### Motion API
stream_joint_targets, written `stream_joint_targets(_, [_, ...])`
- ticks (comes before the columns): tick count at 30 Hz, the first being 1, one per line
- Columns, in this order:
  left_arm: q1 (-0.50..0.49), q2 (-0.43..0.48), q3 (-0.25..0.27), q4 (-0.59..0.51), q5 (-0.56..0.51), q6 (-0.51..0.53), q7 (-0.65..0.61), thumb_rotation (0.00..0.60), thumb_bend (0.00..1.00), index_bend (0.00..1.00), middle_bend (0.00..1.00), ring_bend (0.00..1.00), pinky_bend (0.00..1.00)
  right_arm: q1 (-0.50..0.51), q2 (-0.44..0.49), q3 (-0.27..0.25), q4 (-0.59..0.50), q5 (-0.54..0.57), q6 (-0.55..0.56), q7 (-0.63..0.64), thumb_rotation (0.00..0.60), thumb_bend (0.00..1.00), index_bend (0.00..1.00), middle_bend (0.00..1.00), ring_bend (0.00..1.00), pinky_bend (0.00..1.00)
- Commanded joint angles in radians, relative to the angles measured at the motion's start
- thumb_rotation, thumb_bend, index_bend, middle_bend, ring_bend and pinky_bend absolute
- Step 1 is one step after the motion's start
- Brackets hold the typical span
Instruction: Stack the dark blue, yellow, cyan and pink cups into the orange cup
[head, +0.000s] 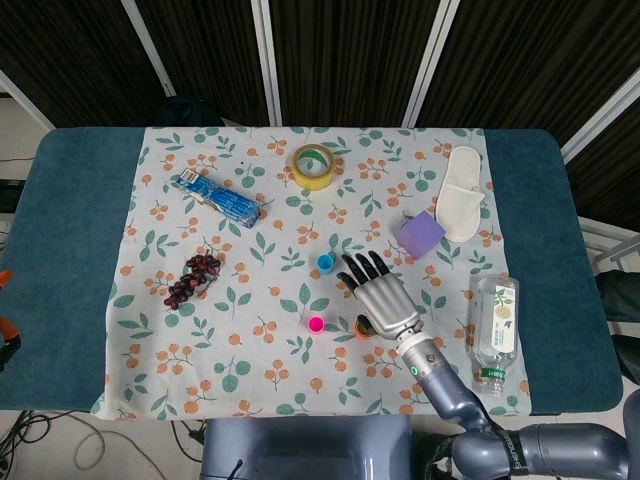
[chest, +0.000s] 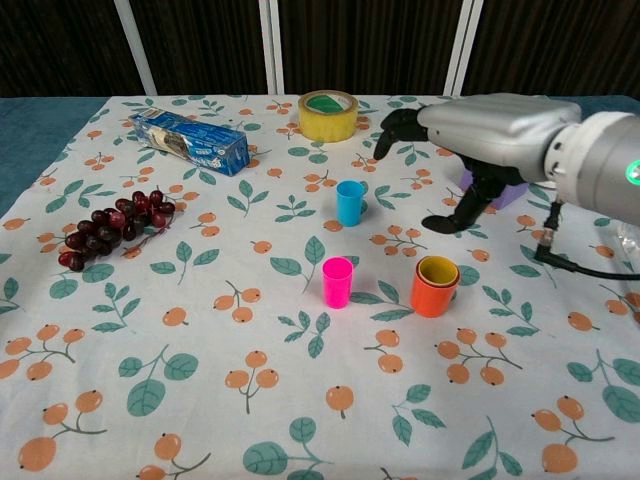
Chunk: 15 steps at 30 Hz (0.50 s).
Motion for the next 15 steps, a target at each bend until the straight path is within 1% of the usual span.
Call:
stream_joint_targets(1, [0.0,0.001,-0.001,0.0,-0.001,-0.001,-0.004,0.6,0.8,0.15,0.02,0.0,0.0,0.085,-0.05,0.076,0.057,0.108,-0.039,-0.071,0.6,0.4,0.21,0.0,0.0,0.0])
stream_joint_targets(5, [0.0,0.002,-0.002,0.0,-0.003,-0.001,-0.01,0.6,0.8,0.15,0.02,0.0,0.0,0.161,-0.114,0.124,0.134,0.232,-0.071,-0.12,0.6,0.4,0.22,0.0,0.0,0.0])
stream_joint_targets(10, [0.001,0.003,-0.002,0.0,-0.002,0.0,-0.016,0.6,0.8,0.15,0.02,0.0,0.0,0.243,-0.188,0.165,0.264,0.371,-0.107,-0.158,0.6,0.4,0.23,0.0,0.0,0.0])
stream_joint_targets(15, [0.002,0.004,-0.004,-0.001,-0.006,0.001,-0.022,0.6,0.8,0.15,0.02,0.0,0.0,0.29,-0.237,0.184,0.379,0.456,-0.138,-0.162,0.6,0.4,0.24,0.0,0.0,0.0])
